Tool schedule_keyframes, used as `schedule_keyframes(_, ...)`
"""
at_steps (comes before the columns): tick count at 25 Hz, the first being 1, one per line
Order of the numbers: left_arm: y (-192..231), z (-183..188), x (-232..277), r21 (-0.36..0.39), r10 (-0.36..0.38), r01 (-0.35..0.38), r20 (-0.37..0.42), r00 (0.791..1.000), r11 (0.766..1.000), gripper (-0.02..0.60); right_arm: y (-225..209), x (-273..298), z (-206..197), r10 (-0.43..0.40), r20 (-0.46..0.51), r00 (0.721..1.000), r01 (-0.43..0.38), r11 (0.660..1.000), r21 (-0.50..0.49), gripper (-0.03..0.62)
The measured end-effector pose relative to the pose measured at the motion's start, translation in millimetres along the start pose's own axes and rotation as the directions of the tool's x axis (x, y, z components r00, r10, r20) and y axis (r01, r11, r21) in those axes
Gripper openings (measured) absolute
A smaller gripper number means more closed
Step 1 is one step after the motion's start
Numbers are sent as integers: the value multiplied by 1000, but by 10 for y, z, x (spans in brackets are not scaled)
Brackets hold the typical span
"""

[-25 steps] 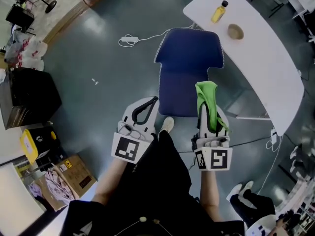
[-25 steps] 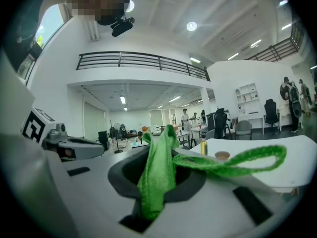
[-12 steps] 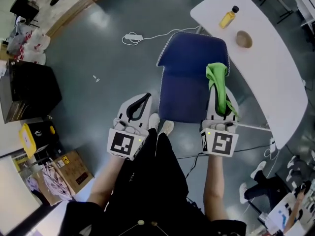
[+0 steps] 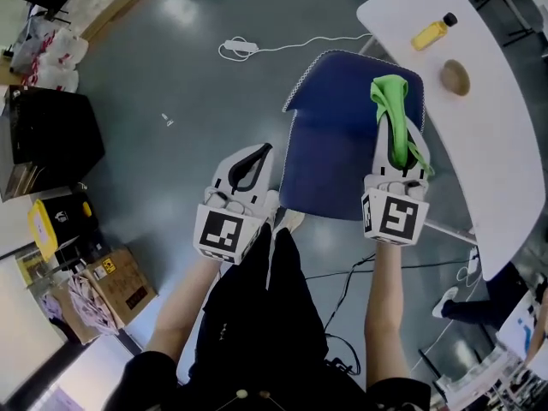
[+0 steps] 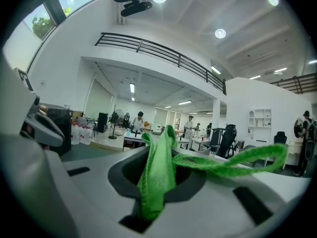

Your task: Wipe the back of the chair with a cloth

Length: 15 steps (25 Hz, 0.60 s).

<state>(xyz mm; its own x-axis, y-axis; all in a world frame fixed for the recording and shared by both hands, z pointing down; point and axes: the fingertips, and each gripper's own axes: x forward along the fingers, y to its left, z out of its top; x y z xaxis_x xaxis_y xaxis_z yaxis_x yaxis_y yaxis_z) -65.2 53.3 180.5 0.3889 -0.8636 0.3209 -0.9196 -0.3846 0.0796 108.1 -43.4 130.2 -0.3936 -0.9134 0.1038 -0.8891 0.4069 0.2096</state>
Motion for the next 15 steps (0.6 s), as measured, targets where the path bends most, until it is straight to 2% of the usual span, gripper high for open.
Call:
schedule_keyframes(7,297,-548,145,-57,18,-21,-55,998,998,3,104,556,-352,-8,-4,1000,8,995,-97,57)
schedule_keyframes(12,426,-789,307,-96,37,-44,-71,997,994,3,-63,889,-461,-106,18,994,108,982,-152,57)
schedule_keyframes(15,457,-914,396,-115,36,-46,-86,996,992,3,-80,1075,-569,-131,18,991,132,972,-195,57)
